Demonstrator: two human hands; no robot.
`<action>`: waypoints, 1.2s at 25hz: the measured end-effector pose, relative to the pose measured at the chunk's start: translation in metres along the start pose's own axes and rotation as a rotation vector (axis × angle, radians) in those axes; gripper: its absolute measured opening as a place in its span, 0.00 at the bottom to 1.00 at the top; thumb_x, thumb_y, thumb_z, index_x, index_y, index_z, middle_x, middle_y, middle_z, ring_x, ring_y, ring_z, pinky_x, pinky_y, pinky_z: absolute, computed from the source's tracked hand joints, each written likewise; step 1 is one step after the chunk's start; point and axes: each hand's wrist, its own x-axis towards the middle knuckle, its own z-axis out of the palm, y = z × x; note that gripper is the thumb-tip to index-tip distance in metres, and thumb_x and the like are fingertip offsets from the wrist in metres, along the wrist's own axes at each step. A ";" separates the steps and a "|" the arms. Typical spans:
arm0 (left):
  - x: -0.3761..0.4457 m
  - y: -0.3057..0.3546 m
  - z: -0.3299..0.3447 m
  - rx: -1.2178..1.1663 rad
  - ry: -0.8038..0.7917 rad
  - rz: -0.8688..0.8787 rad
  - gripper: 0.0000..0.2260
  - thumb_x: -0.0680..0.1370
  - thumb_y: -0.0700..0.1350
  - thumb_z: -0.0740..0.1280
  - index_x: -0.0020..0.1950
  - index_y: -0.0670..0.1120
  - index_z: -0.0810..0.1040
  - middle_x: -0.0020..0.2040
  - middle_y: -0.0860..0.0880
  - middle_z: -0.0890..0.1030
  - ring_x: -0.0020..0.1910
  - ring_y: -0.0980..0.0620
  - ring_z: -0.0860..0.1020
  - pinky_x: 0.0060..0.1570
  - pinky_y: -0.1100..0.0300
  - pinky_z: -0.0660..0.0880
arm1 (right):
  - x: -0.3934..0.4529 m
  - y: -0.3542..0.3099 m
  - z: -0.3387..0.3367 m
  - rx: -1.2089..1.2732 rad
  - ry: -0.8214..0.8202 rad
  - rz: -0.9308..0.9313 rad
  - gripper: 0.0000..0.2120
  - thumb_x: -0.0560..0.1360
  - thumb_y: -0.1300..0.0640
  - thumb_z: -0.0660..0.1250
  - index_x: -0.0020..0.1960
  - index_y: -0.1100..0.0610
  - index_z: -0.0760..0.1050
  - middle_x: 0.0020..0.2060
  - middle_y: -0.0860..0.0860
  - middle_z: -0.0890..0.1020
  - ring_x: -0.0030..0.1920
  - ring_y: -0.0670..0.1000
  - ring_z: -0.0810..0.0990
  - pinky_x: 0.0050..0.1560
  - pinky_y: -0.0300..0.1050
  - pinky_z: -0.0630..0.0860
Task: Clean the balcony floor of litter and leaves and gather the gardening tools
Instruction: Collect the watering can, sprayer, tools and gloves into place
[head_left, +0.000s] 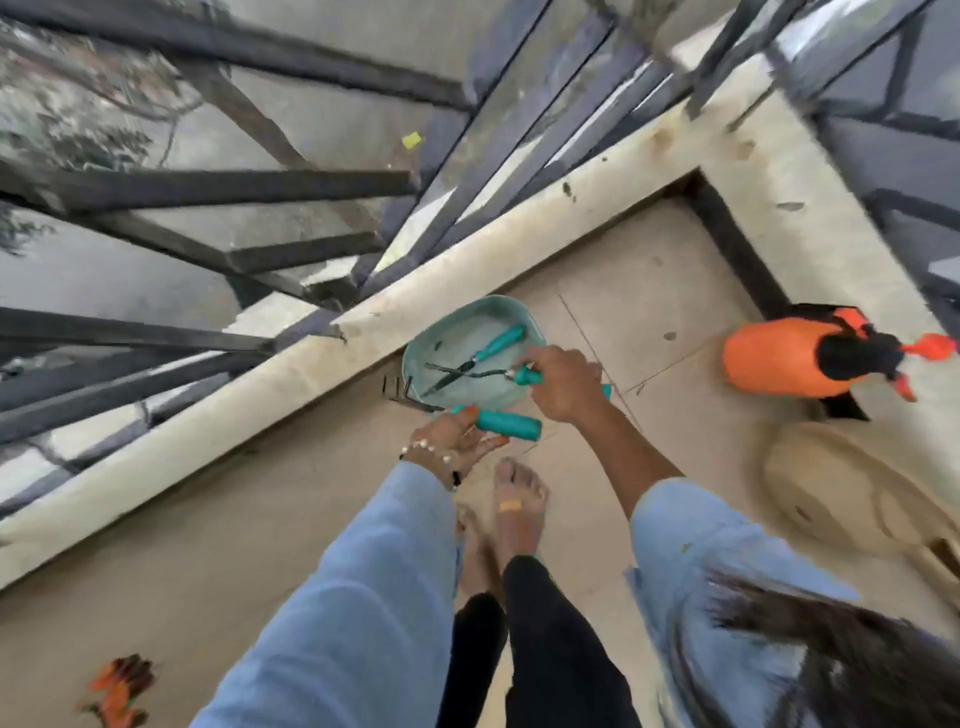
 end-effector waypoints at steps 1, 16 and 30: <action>0.034 0.001 0.005 -0.027 -0.004 0.013 0.06 0.81 0.34 0.59 0.45 0.40 0.70 0.45 0.40 0.76 0.42 0.44 0.76 0.63 0.36 0.66 | 0.030 0.003 0.013 -0.031 0.017 -0.038 0.20 0.74 0.63 0.63 0.63 0.46 0.74 0.60 0.51 0.78 0.63 0.57 0.73 0.63 0.51 0.65; 0.218 0.024 0.025 -0.366 0.161 0.173 0.10 0.82 0.33 0.54 0.48 0.39 0.74 0.46 0.42 0.78 0.52 0.46 0.77 0.62 0.55 0.73 | 0.217 0.012 0.123 -0.381 0.020 -0.462 0.25 0.75 0.67 0.61 0.71 0.54 0.68 0.66 0.60 0.72 0.70 0.59 0.64 0.74 0.50 0.47; -0.058 0.001 -0.044 0.083 0.191 0.163 0.09 0.80 0.37 0.56 0.45 0.43 0.74 0.38 0.44 0.76 0.30 0.48 0.75 0.23 0.66 0.71 | -0.047 -0.006 0.048 0.348 0.148 -0.099 0.17 0.72 0.73 0.60 0.57 0.63 0.79 0.50 0.59 0.83 0.52 0.56 0.81 0.50 0.31 0.68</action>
